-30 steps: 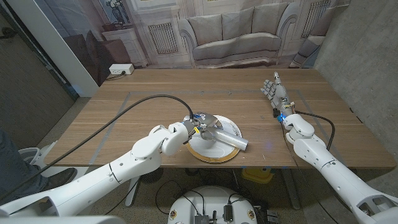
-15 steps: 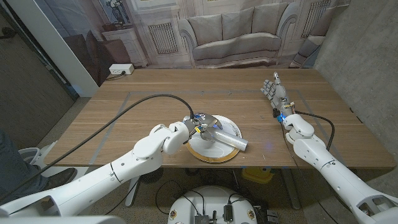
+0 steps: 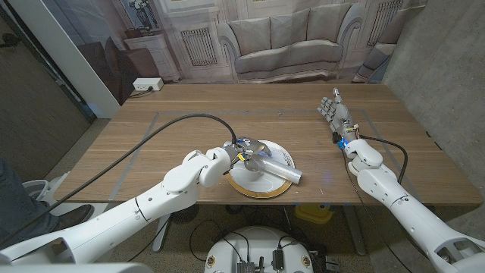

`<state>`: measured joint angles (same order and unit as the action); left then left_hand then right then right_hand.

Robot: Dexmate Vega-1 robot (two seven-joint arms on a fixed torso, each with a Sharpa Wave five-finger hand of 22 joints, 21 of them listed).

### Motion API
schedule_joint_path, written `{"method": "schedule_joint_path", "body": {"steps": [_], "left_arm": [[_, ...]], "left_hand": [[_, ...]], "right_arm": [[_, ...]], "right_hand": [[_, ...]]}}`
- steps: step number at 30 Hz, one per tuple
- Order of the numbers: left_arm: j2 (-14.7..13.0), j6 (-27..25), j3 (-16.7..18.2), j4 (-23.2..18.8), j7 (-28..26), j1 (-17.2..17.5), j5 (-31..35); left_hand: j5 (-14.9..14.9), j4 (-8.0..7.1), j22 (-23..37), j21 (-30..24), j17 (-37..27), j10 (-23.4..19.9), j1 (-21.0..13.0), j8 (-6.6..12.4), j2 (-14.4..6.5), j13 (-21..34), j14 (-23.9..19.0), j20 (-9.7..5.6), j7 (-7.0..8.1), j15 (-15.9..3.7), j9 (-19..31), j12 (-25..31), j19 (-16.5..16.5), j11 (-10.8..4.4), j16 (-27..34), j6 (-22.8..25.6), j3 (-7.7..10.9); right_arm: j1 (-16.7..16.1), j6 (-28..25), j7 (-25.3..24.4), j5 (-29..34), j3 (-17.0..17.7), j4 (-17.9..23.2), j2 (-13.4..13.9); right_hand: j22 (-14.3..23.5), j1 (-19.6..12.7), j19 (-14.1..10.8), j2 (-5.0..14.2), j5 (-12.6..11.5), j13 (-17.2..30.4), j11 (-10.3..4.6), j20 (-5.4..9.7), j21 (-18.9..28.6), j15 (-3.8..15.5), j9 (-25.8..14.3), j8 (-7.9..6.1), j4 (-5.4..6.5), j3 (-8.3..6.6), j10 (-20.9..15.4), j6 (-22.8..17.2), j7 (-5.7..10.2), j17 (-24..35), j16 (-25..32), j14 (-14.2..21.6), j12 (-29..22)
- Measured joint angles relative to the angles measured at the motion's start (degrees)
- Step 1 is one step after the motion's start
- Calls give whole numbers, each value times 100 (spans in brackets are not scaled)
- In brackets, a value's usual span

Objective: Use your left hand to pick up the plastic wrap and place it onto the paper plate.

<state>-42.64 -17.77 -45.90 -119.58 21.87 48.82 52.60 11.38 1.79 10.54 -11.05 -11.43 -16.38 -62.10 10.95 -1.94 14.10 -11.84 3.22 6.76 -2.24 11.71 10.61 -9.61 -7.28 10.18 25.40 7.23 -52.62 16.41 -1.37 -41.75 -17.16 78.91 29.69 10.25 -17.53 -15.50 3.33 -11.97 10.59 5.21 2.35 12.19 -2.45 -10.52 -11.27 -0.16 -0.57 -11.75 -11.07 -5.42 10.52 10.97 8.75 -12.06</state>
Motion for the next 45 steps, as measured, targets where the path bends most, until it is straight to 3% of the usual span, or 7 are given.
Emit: {"method": "schedule_joint_path", "body": {"steps": [15, 25, 45], "left_arm": [[-32, -37, 38, -41, 46, -1, -89], [-80, -42, 79, -101, 30, 31, -134], [-173, -30, 206, -329, -99, 143, -92]], "left_hand": [[155, -441, -1, 7, -18, 124, 881, 0, 160, -53, 160, 76, -74, -9, -27, 68, 264, 82, 53, -114, -440], [176, -551, 27, 7, -18, 154, 1170, 0, 200, -80, 172, 108, -83, 3, -26, 68, 312, 113, 68, -122, -551], [221, -646, 26, -24, -17, 153, 1317, 35, 203, -79, 170, 118, -83, 4, -25, 108, 322, 113, 68, -121, -645]], "right_arm": [[-8, -2, -9, 1, 6, 13, 3], [-30, -17, -25, 1, 9, 50, 16], [-126, 15, -37, -1, 48, 154, 52]], "right_hand": [[0, -16, 0, 16, 0, 0, 0, 0, 0, 0, 0, 0, -19, -19, 0, 0, 0, 0, 0, 0, 0], [14, -16, 0, 16, 0, 0, 0, 0, -39, 0, 0, 0, -19, -19, 0, 0, 0, 0, 0, 0, 0], [30, -16, 1, 16, 0, 0, 0, -1, -39, 0, 0, 0, -43, 6, 0, 0, 0, 0, 0, -1, 0]]}}
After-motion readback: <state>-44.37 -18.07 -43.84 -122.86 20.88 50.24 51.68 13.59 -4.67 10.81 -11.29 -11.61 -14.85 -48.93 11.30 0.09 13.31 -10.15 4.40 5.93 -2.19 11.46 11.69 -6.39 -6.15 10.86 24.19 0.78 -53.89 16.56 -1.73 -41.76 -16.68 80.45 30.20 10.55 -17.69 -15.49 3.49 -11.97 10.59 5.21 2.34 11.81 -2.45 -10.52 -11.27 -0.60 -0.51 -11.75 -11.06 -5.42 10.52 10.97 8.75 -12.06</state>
